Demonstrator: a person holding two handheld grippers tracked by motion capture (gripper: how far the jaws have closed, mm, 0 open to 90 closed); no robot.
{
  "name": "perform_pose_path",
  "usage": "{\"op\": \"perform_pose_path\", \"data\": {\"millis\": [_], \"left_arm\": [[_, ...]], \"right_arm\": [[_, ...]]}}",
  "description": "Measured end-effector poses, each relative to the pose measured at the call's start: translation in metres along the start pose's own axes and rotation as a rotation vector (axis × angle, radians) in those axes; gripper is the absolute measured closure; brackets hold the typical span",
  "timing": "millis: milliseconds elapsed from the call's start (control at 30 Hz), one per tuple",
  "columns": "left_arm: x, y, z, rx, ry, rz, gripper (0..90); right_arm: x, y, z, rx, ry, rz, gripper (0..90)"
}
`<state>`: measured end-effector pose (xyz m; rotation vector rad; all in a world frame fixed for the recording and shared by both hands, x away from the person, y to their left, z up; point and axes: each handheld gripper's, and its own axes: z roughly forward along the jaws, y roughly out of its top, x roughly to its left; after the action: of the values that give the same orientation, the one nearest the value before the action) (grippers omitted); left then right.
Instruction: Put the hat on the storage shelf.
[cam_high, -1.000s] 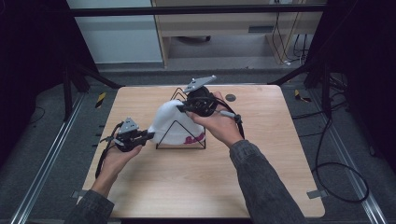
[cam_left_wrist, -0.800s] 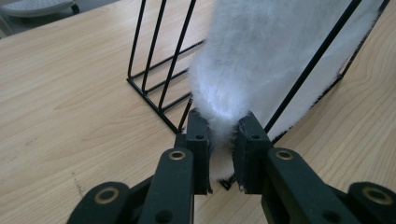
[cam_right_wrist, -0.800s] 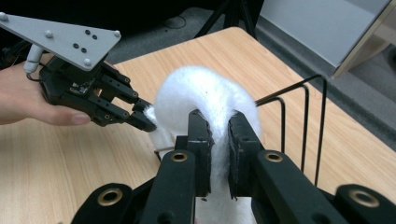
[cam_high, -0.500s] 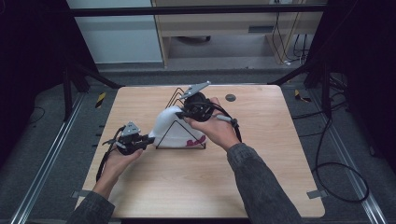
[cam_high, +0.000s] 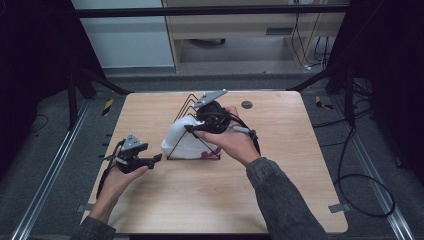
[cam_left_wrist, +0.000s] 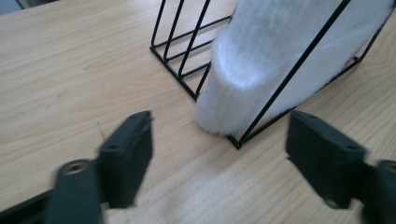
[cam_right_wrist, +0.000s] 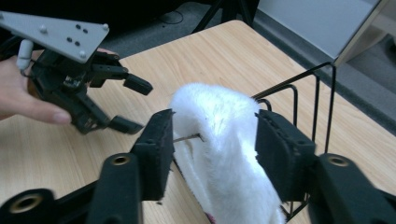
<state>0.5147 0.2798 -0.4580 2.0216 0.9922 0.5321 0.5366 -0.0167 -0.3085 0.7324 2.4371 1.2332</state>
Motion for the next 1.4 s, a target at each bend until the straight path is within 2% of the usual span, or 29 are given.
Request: {"op": "perform_pose_path", "data": {"millis": [67,167,367,433,500,567,767,900,1167,1400], "left_arm": [[-0.002,-0.003,-0.002,0.008,0.010,-0.003,12.4],[-0.005,-0.009,-0.002,0.009,0.015,-0.018,8.4],[-0.010,-0.024,0.004,0.047,0.024,-0.025,8.1],[-0.010,-0.026,0.005,0.070,0.032,-0.001,7.4],[-0.009,-0.028,0.004,0.066,0.031,-0.017,6.9],[-0.008,-0.031,0.003,0.073,0.025,-0.015,5.9],[-0.005,-0.041,0.004,0.097,0.044,-0.032,5.4],[-0.004,-0.046,0.006,0.115,0.045,-0.035,5.4],[-0.004,-0.050,0.011,0.153,0.063,-0.036,5.2],[-0.004,-0.053,0.011,0.139,0.048,-0.036,3.2]], "right_arm": [[0.001,0.001,-0.003,-0.006,-0.008,-0.003,41.2],[0.003,0.003,-0.007,-0.018,-0.019,-0.001,35.1],[0.005,0.003,-0.016,-0.026,-0.059,0.004,26.0],[0.005,0.002,-0.019,-0.023,-0.071,0.013,22.6],[0.005,0.002,-0.022,-0.020,-0.081,0.019,19.9],[0.004,0.001,-0.026,-0.027,-0.091,0.026,17.5],[0.000,-0.003,-0.039,-0.048,-0.118,0.029,9.6],[-0.003,-0.009,-0.050,-0.058,-0.136,0.025,7.8],[-0.014,-0.030,-0.073,-0.079,-0.183,0.051,7.1],[-0.026,-0.061,-0.092,-0.085,-0.248,0.098,10.6]]}}
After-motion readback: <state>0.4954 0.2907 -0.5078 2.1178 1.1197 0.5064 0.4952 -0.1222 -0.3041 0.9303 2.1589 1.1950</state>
